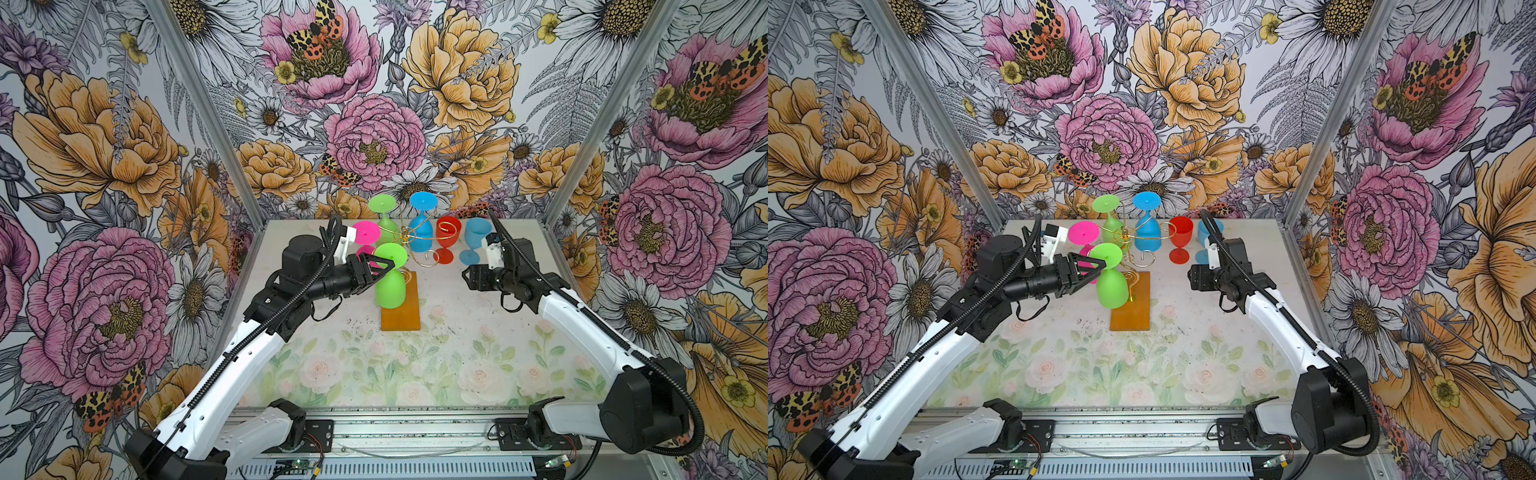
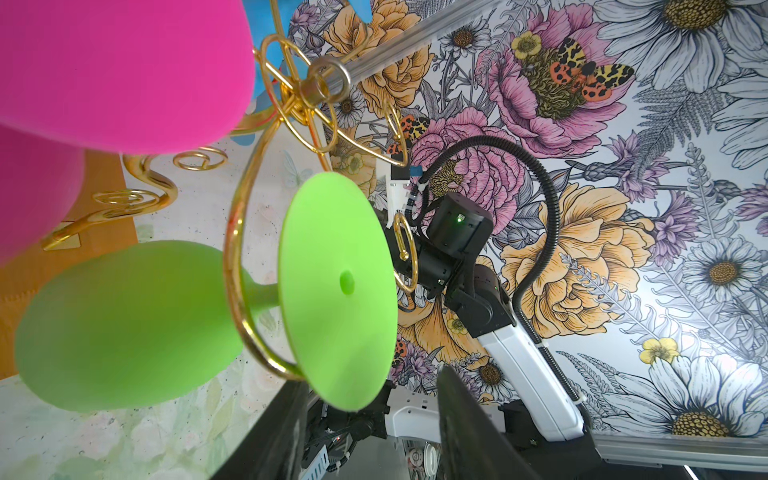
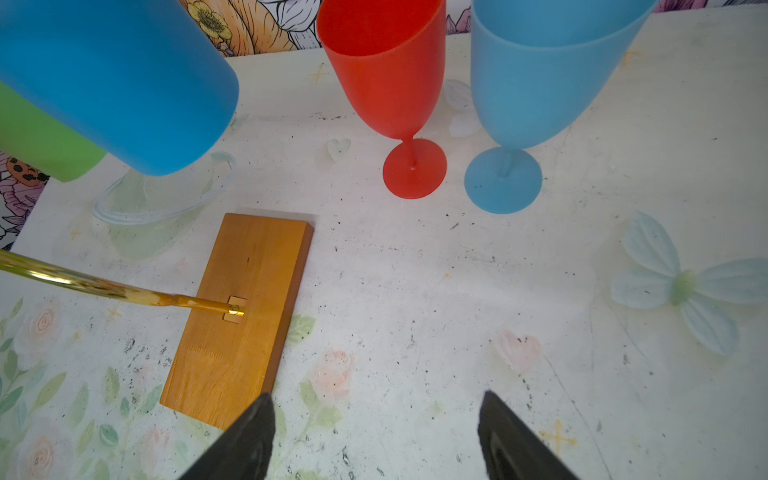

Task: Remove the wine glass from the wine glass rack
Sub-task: 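Close the left gripper on the green glass foot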

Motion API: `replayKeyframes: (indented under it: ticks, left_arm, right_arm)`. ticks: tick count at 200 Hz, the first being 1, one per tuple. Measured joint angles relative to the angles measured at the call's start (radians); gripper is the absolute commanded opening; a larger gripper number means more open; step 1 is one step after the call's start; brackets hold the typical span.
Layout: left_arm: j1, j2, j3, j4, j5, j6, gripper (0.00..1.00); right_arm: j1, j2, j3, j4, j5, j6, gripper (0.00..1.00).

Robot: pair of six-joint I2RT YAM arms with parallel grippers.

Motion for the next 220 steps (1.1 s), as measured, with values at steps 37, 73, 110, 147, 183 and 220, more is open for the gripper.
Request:
replayKeyframes:
  ticks: [37, 73, 110, 147, 183, 220]
  left_arm:
    - [-0.013, 0.009, -0.013, 0.034, 0.001, -0.025, 0.47]
    - [-0.013, 0.01, -0.049, 0.091, 0.001, -0.064, 0.4]
    - [-0.013, 0.01, -0.075, 0.133, 0.0, -0.105, 0.33]
    - [-0.013, 0.01, -0.079, 0.157, 0.0, -0.116, 0.29]
    - [-0.013, 0.008, -0.09, 0.171, 0.0, -0.133, 0.25]
    - [-0.011, 0.006, -0.108, 0.198, 0.001, -0.143, 0.18]
  right_arm:
    - [0.0, -0.001, -0.014, 0.002, 0.003, 0.006, 0.78]
    - [0.0, -0.004, -0.016, 0.002, 0.003, 0.008, 0.78]
    - [0.0, -0.005, -0.016, 0.003, 0.003, 0.011, 0.78]
    - [0.0, -0.006, -0.025, 0.006, 0.003, 0.018, 0.78]
    - [0.0, -0.006, -0.029, 0.007, 0.006, 0.021, 0.78]
    - [0.0, -0.006, -0.03, 0.009, 0.011, 0.023, 0.78]
